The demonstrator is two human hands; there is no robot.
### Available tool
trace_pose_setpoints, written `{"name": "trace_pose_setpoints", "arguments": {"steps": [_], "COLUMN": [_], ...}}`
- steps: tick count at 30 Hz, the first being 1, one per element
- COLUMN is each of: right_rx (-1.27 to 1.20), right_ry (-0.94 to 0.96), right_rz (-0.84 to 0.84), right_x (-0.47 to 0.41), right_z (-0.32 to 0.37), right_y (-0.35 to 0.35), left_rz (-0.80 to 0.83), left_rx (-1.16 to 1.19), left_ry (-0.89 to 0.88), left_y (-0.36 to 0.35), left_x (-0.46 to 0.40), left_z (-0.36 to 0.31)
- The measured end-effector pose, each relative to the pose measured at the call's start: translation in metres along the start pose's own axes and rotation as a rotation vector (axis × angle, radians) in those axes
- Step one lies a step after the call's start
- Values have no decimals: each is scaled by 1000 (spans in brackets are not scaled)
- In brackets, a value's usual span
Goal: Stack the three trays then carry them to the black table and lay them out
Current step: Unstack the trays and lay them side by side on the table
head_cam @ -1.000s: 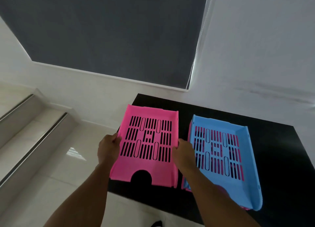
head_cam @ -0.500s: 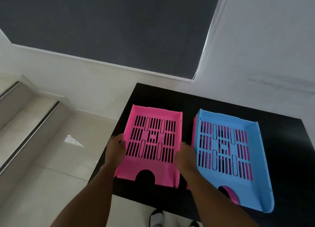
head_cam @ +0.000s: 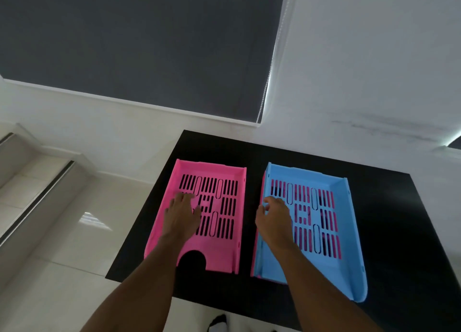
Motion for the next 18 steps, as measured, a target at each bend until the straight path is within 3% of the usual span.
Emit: {"name": "trace_pose_setpoints", "arguments": {"steps": [7, 14, 18], "right_rx": [38, 387, 251], "right_ry": [-107, -210, -312], "right_rz": [-110, -260, -214], "right_x": [0, 25, 32], "right_z": [-73, -143, -168], "right_y": [75, 128, 132], "left_rz": [92, 245, 312], "left_rx": [176, 364, 475], "left_ry": [-247, -218, -84], "left_y": [-43, -84, -93], "left_x": [24, 61, 72], "left_z": [-92, -153, -153]}}
Point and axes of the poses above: each hand's wrist, its own x-axis away from the middle knuckle, its own y-axis out of the back of the hand, z = x × y, the point moved 1 cm from there along -x, towards the middle knuckle, and after that the axes turned 1 degree about -z, right-handed, at the moved point
